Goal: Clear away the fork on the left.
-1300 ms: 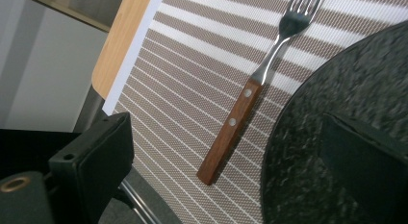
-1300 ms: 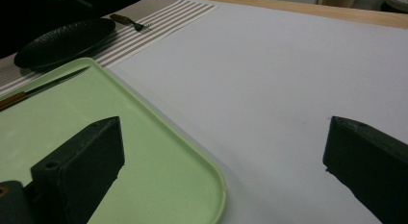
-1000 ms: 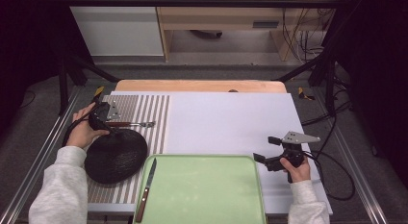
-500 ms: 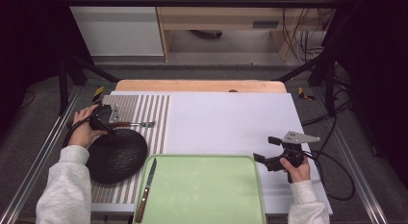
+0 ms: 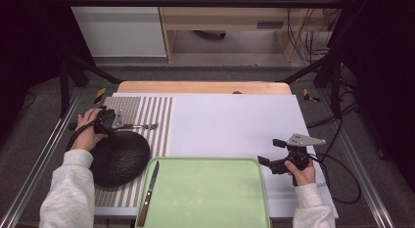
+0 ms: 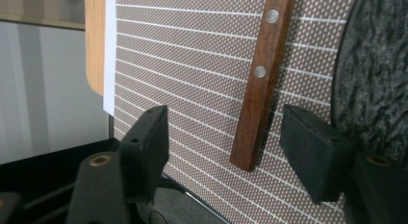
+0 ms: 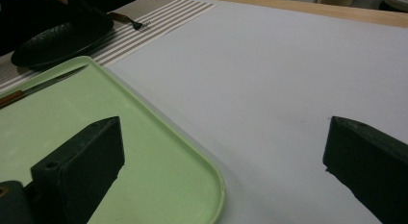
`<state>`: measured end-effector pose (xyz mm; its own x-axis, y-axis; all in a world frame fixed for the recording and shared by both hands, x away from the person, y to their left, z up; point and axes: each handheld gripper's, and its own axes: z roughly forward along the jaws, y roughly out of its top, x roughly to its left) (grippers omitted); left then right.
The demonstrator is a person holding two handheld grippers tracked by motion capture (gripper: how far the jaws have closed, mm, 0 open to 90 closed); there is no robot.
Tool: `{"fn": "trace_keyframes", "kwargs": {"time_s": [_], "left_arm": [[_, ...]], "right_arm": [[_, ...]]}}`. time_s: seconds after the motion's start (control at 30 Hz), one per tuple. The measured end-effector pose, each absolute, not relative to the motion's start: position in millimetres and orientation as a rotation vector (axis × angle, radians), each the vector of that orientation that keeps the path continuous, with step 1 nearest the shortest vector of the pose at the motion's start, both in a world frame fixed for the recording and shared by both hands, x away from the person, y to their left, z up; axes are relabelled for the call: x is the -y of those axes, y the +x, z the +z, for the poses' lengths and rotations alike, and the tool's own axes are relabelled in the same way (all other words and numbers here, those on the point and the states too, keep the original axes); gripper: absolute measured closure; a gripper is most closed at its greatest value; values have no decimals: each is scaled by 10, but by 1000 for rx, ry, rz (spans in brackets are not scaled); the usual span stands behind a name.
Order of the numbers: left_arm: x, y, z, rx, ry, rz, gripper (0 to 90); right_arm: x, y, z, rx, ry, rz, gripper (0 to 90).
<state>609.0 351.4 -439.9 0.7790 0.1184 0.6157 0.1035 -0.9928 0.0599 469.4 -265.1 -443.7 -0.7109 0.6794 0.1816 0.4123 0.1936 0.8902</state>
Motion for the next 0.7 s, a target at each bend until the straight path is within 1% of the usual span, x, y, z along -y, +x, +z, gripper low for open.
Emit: {"fn": "trace_keyframes", "kwargs": {"time_s": [0.1, 0.23, 0.5, 0.7], "left_arm": [[-3501, 6093, -4425, -168, 2955, 1022, 394], [-3483, 6086, -4459, -148, 2958, 1020, 459], [-3449, 6078, -4493, -146, 2911, 1001, 557], [-3402, 6085, -4510, -136, 2897, 996, 592]], "right_arm": [[2649, 4694, -4437, -2217, 1044, 1527, 11], [2651, 4693, -4436, -2217, 1043, 1528, 11], [2649, 4694, -4438, -2217, 1044, 1526, 11], [2651, 4694, -4437, -2216, 1044, 1528, 11]]}}
